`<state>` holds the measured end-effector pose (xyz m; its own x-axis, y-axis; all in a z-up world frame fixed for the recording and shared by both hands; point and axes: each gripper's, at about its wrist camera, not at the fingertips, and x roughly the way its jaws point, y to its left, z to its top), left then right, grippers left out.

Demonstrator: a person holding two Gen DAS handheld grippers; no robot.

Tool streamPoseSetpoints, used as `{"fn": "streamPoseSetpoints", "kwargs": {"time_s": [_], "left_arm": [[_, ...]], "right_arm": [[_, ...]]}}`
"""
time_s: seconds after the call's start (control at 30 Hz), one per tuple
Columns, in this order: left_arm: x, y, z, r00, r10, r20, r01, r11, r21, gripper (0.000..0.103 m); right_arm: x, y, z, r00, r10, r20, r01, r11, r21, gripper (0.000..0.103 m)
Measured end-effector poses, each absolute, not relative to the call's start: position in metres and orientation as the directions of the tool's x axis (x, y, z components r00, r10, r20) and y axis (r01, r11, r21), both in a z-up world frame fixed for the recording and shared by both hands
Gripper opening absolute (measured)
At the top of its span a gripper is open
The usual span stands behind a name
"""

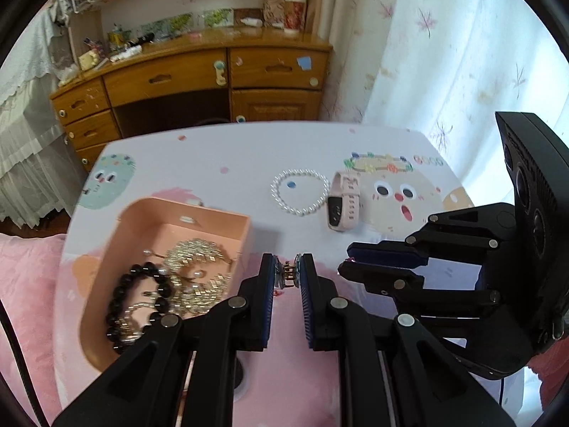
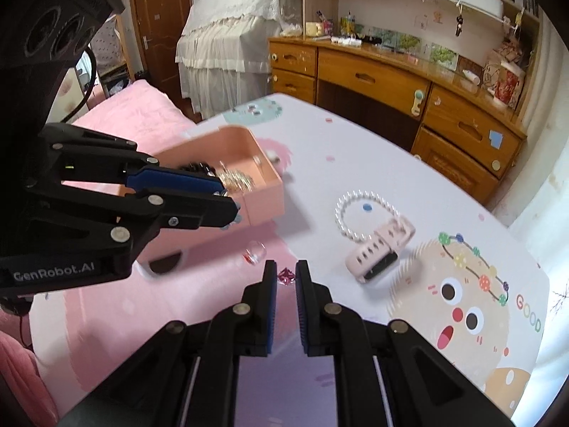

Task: Organize jewelry
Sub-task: 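Carry both rings over the pink box and open both tools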

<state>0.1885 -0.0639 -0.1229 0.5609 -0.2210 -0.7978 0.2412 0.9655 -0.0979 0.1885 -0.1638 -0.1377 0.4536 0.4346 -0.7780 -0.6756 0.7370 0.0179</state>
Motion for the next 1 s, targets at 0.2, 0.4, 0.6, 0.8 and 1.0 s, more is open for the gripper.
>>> {"fn": "streamPoseSetpoints", "kwargs": {"time_s": [0.2,0.4,0.6,0.8,1.0], "left_arm": [[0.176,-0.033,-0.103,0.6,-0.205,-0.773,0.214,0.973,-0.091,0.012],[0.168,0.001,-0.094,0.61,-0.177,-0.772,0.199,0.978,-0.067,0.012],[0.165,0.032,-0.093,0.603,-0.155,-0.783,0.194,0.98,-0.045,0.012],[0.166,0.055,-0.097,0.582,-0.152,-0.798,0.19,0.981,-0.049,0.012],[0.169,0.067,-0.099,0.579,-0.152,-0.801,0.187,0.981,-0.051,0.013]], "right_arm": [[0.178,-0.142,-0.116,0.485,0.442,-0.755,-0.676,0.737,-0.002,0.01],[0.167,-0.114,-0.1,0.511,0.449,-0.733,-0.668,0.744,-0.011,0.01],[0.158,-0.088,-0.086,0.524,0.469,-0.711,-0.649,0.761,0.023,0.01],[0.153,-0.07,-0.08,0.513,0.537,-0.67,-0.616,0.773,0.148,0.01],[0.15,-0.057,-0.077,0.524,0.565,-0.637,-0.595,0.778,0.201,0.011]]}}
